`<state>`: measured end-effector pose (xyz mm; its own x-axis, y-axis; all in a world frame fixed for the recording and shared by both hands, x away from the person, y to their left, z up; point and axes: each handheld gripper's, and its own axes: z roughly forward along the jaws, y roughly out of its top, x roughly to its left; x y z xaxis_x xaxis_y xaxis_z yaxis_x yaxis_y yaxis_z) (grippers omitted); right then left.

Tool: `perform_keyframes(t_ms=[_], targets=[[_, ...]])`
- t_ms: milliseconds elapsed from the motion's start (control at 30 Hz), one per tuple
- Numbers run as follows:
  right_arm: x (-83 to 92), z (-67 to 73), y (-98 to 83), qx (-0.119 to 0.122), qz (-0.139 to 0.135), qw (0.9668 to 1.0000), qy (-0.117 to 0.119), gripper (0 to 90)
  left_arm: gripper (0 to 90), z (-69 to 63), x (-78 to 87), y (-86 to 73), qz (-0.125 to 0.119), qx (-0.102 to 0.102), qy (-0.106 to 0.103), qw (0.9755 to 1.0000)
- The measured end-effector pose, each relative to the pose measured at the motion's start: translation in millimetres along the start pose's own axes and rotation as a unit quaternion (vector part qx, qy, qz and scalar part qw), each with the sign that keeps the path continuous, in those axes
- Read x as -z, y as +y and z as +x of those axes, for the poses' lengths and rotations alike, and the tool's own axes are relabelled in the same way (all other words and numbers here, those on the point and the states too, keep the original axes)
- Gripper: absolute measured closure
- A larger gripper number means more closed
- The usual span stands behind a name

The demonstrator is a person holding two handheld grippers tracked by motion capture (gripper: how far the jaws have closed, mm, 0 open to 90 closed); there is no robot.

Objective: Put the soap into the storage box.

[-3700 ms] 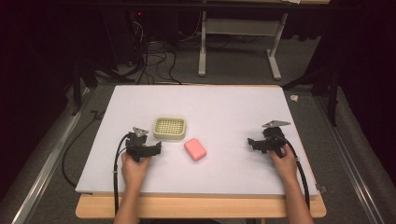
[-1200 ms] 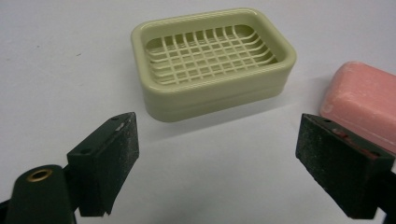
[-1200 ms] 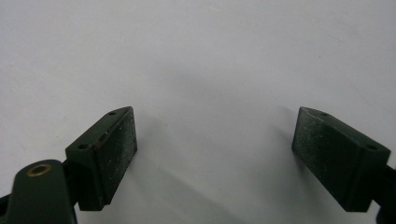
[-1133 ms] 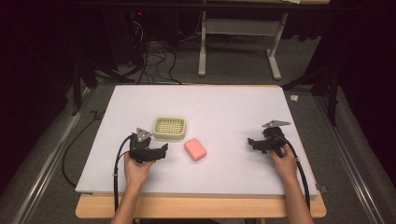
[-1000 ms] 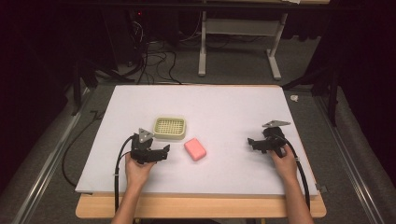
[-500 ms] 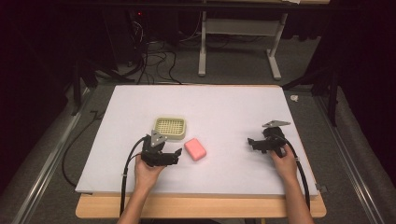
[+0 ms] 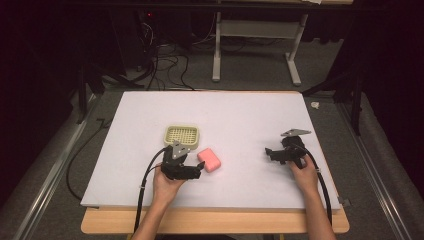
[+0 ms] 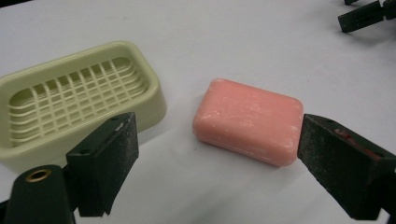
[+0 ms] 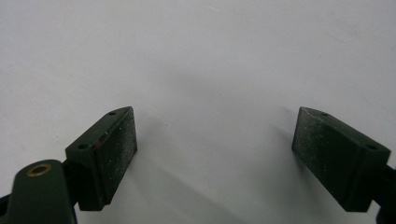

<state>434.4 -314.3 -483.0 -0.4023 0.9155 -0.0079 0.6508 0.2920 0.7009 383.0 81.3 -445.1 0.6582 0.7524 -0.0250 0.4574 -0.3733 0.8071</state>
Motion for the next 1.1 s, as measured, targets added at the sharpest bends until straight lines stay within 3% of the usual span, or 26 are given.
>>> perform_keyframes(t_ms=[100, 367, 967, 1100], targets=[[0.0, 0.0, 0.0, 0.0, 0.0, 1.0, 0.0, 14.5, 12.9, -4.7, -4.3, 2.0, -0.001, 0.0, -0.011, 0.9999], [0.0, 0.1, 0.0, 0.001, 0.0, 1.0, 0.0, 14.5, 12.3, -9.5, -14.9, 3.2, 0.007, -0.008, -0.014, 0.9998], [0.0, 0.1, 0.0, 0.0, 0.0, 1.0, 0.0, 14.5, 10.1, -20.1, -40.2, 14.1, 0.027, -0.043, -0.006, 0.9987], [0.0, 0.1, 0.0, 0.0, 0.0, 1.0, 0.0, 14.5, 9.9, -19.0, -47.2, 13.6, 0.035, -0.04, -0.005, 0.9986]])
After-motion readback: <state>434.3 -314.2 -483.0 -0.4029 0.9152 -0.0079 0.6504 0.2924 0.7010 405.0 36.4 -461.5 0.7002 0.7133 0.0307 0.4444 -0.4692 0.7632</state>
